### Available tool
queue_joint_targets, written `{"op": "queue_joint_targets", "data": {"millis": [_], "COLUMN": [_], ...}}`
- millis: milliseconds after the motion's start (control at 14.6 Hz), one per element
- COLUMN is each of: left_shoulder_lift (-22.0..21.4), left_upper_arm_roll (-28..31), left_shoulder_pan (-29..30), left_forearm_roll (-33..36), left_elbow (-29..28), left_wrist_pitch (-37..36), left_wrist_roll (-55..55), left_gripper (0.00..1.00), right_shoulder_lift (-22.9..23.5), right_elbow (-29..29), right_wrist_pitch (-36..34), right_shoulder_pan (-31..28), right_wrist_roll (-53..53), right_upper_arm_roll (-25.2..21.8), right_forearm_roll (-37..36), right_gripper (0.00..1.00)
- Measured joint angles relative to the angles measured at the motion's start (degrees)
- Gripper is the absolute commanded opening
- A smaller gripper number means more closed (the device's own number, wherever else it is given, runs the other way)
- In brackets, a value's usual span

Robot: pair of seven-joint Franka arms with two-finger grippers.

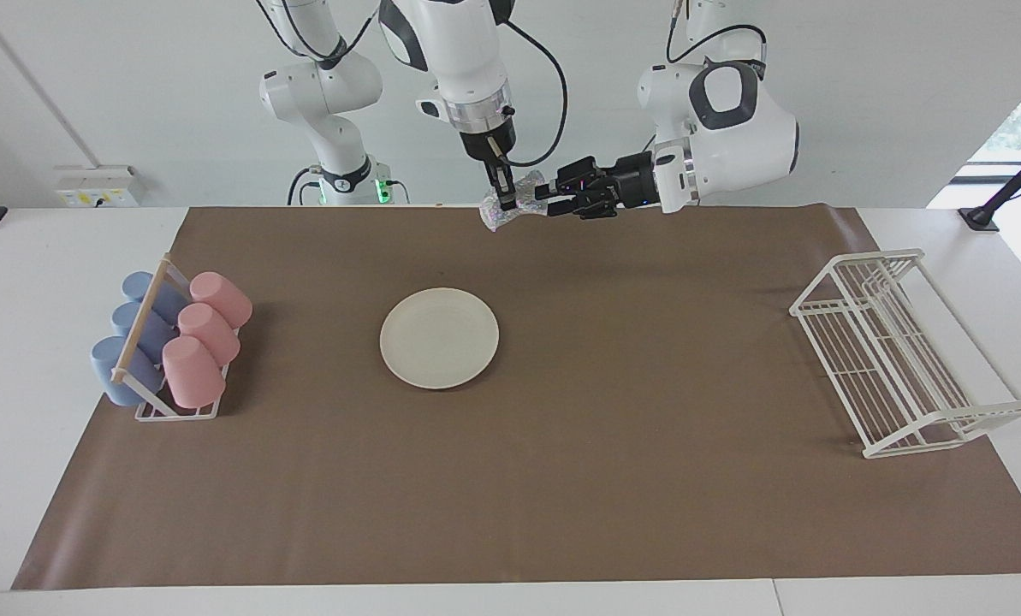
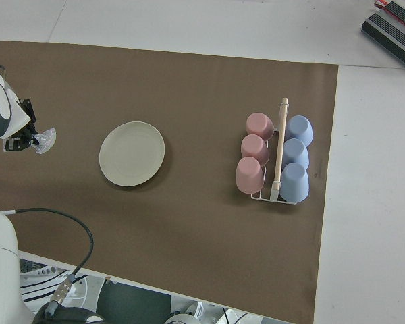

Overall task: Wipe plate with sponge
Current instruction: 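Rub the sponge on the plate with the left gripper while the right gripper holds it, then lower the plate onto the table and open the right gripper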

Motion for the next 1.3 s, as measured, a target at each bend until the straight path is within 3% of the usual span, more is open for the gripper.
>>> {"op": "queue_joint_targets", "data": {"millis": [412,549,687,824,1305], "left_shoulder_lift": [-0.10,-0.11,-0.12,-0.11,-0.22], "left_upper_arm_roll": [0.01,0.03,0.01,-0.07,0.60], "left_shoulder_pan": [0.00,0.00,-0.01,-0.01,0.01], "left_forearm_roll": [-0.05,-0.08,-0.11,-0.17,-0.21], "left_elbow": [-0.15,-0.18,-0.25,-0.39,-0.42], "left_wrist_pitch": [0.00,0.00,-0.06,-0.05,0.02], "left_wrist_roll": [-0.17,-0.27,-0.35,-0.36,-0.73], "left_gripper": [0.00,0.00,0.00,0.00,0.00], "right_shoulder_lift": [0.01,0.01,0.00,-0.02,-0.64], "right_elbow": [0.00,0.00,0.02,0.09,0.14], "right_wrist_pitch": [0.00,-0.03,-0.60,-2.58,-5.64], "right_shoulder_pan": [0.00,0.00,-0.14,-1.39,-9.13], "right_wrist_roll": [0.00,-1.46,-8.49,-18.91,-40.65], "right_upper_arm_roll": [-0.01,0.00,-0.03,-0.08,-0.43], "right_forearm_roll": [0.00,-0.01,-0.03,-0.03,-0.23], "right_gripper": [0.00,0.31,0.50,1.00,1.00]}}
